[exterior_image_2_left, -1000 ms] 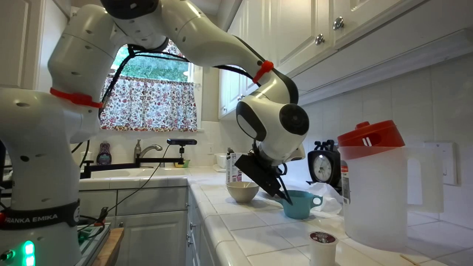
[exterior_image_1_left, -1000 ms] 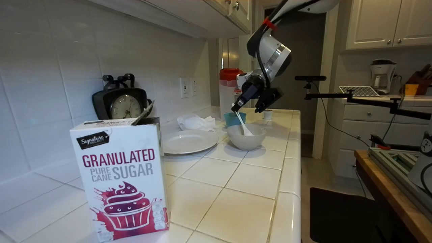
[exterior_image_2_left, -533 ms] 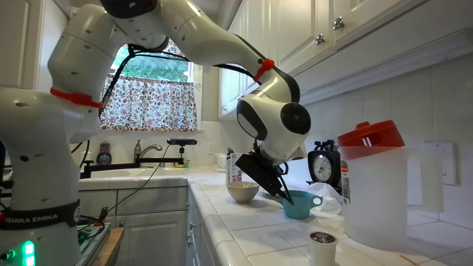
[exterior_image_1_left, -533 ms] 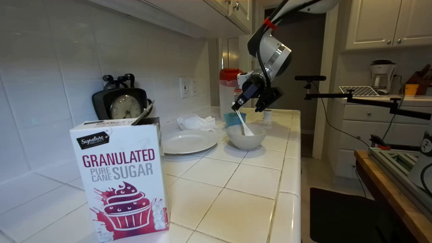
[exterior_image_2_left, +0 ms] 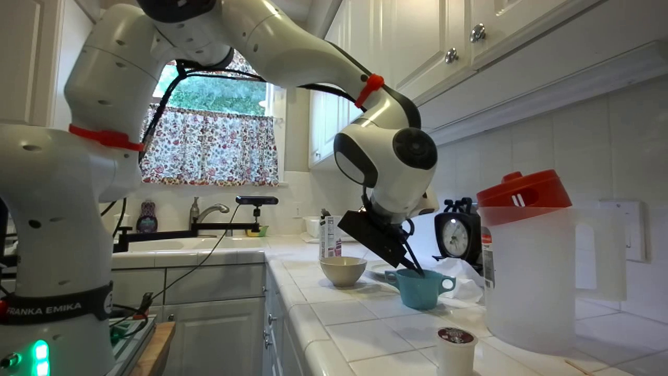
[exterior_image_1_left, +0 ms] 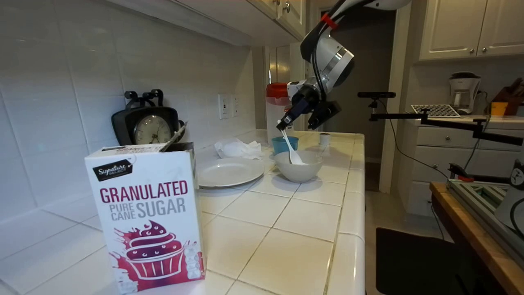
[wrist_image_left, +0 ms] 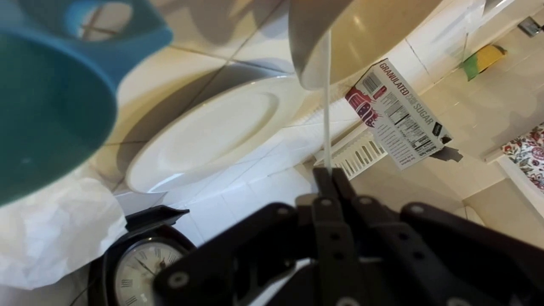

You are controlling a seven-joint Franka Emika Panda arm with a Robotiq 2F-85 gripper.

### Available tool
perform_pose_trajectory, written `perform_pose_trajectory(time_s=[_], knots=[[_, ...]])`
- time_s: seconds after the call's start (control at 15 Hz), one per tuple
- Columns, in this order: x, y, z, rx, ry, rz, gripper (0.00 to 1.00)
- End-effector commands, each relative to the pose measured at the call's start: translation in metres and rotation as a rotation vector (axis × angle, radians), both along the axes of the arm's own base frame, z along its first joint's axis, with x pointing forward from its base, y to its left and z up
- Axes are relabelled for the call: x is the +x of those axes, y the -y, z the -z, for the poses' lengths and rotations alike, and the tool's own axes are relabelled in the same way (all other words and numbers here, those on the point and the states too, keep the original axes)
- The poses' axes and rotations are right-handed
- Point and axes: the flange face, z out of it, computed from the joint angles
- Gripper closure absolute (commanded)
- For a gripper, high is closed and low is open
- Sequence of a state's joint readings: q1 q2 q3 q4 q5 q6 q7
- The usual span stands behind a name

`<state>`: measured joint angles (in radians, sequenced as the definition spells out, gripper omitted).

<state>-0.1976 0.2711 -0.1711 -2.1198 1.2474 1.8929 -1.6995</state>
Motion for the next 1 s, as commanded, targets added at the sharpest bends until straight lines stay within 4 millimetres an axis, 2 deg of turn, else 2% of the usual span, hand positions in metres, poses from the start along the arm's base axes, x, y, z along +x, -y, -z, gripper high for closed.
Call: perform_pose_trajectory(time_s=[0.0,0.47,0.93], knots=[[0.001,-0.007,-0.004,-0.049,0.039,0.007,0.99],[0.007,-0.026,0.003,-0.079,0.031,-0.007,0.99],[0.004,-0.033,0.012,-0.014,-0.008,-0.053,0.99]])
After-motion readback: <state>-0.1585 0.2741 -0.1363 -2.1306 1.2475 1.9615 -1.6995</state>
